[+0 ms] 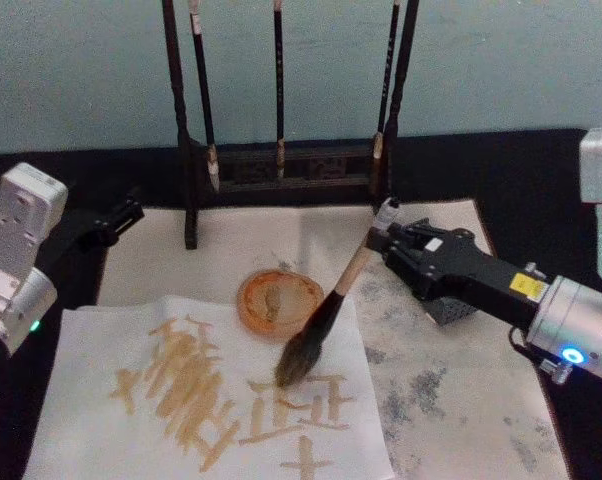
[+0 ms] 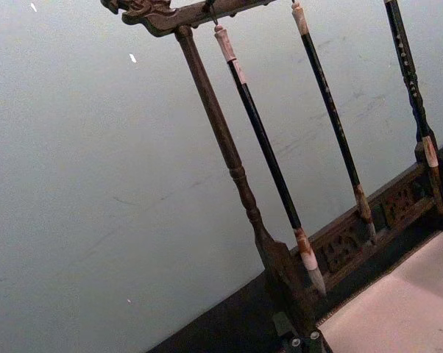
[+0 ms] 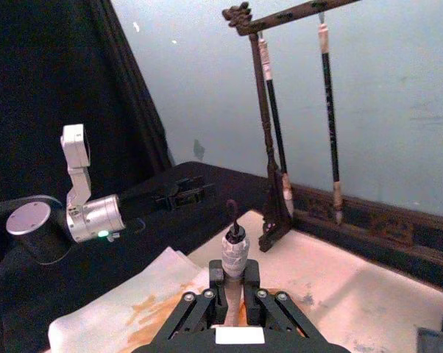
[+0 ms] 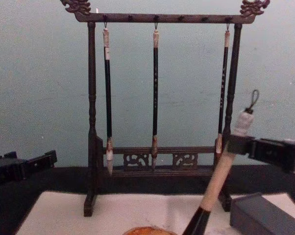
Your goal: Pick up the brush from the inkstone, write on the paper, then place the brush back to its original position.
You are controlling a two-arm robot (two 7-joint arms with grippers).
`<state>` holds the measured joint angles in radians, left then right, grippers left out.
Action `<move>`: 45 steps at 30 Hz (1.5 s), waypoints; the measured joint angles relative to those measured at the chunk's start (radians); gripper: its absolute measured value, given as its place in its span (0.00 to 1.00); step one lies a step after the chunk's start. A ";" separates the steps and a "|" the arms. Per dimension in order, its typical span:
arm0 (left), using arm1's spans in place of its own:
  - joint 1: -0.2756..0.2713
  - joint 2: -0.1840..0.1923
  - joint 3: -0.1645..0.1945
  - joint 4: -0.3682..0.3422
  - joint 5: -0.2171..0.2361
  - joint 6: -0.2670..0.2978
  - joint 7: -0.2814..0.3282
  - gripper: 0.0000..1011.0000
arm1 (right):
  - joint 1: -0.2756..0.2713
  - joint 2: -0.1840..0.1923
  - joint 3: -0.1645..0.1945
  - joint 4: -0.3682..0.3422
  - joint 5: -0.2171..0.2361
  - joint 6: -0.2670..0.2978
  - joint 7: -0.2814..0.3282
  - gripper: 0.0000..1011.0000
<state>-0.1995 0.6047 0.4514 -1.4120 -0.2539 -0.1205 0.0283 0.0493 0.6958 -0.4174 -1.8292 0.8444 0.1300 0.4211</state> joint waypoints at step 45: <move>0.000 0.000 0.000 0.000 0.000 0.000 0.000 0.99 | 0.042 -0.064 -0.089 0.028 -0.022 -0.005 0.045 0.15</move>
<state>-0.1995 0.6047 0.4514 -1.4120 -0.2539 -0.1205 0.0283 0.0918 0.6314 -0.5065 -1.8016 0.8226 0.1254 0.4658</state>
